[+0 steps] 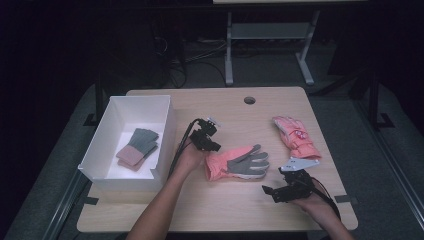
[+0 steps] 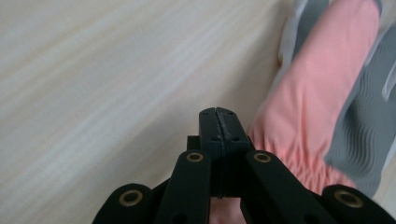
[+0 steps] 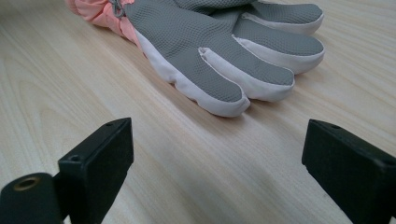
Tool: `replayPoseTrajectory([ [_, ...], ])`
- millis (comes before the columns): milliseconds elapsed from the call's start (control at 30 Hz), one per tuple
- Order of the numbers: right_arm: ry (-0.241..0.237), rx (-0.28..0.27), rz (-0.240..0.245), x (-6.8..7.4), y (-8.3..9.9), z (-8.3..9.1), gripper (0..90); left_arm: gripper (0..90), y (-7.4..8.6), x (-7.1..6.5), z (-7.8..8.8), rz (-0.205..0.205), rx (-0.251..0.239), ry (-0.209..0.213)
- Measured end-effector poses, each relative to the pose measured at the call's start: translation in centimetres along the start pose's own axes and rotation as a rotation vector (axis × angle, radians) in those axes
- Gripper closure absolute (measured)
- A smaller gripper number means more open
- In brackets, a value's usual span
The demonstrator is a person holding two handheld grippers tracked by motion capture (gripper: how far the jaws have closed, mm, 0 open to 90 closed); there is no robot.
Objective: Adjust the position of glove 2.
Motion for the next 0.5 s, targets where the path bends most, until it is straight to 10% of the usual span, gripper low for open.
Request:
replayPoseTrajectory([
  [500, -0.015, 0.006, 0.008, 0.4, -0.1, 0.1, 8.6, 89.8, 4.1, -1.7, 1.0, -0.050, 0.053, 0.051],
])
Point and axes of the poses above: each handheld gripper's, and its own axes: z roughly backward along the jaws, y roughly out of its underside, x roughly to its left, the point moved 6 cm from there along -z, roughly forward along the jaws, and after that the axes turned 13 degrees about z, right-handed, at the moved point
